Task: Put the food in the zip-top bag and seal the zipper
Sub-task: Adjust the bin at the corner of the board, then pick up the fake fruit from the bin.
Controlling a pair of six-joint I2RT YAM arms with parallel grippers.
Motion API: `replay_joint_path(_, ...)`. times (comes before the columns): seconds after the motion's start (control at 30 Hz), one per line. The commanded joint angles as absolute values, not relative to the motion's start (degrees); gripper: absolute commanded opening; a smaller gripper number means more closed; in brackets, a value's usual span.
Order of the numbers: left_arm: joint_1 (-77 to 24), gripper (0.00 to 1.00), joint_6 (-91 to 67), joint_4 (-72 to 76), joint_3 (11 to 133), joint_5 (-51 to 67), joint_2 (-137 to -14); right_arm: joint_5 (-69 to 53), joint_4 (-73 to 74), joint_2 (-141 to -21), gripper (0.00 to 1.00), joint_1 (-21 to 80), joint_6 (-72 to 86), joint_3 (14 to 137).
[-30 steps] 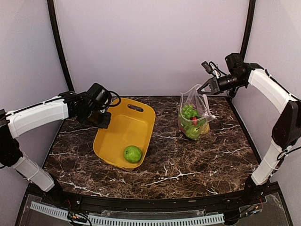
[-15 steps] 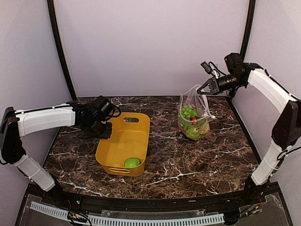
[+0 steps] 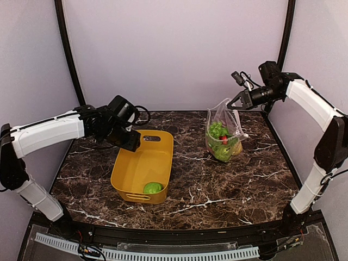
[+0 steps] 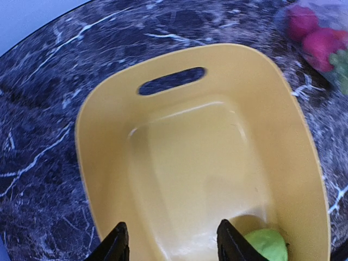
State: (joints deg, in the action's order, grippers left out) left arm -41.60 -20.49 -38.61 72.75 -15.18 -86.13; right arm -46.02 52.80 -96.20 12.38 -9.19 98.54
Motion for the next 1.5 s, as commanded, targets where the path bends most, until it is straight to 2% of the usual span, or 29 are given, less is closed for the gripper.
replay_joint_path(0.0,-47.73,0.55,-9.97,-41.81,78.03,-9.56,-86.47,-45.01,52.9,-95.1,0.0,12.83,-9.98,99.67)
replay_joint_path(0.33,-52.73,0.56,-10.8,-48.97,79.43,-2.35,-91.74,-44.82,52.84,-95.43,0.0,13.16,-10.35,99.15)
replay_joint_path(0.5,-53.87,0.67,-11.6,-48.4,77.46,-0.64,-91.62,-44.91,52.55,-95.66,0.0,13.33,-10.38,98.67)
replay_joint_path(0.97,-54.26,0.74,-16.47,-46.05,72.71,3.75,-95.92,-44.39,52.05,-94.34,0.0,13.54,-11.12,96.48)
replay_joint_path(1.0,-54.26,0.87,-16.63,-45.53,72.23,3.46,-95.95,-44.26,51.91,-94.2,0.0,13.54,-11.23,96.42)
replay_joint_path(1.07,-54.27,0.97,-17.14,-44.87,71.76,2.46,-96.12,-44.04,51.69,-94.03,0.0,13.53,-11.16,96.31)
replay_joint_path(1.27,-54.22,0.99,-17.15,-43.52,70.53,5.0,-97.91,-43.95,51.67,-94.13,0.0,13.58,-11.07,96.2)
replay_joint_path(1.47,-54.19,0.95,-17.34,-44.49,70.48,6.65,-101.16,-43.6,51.63,-93.78,0.0,13.58,-11.15,95.89)
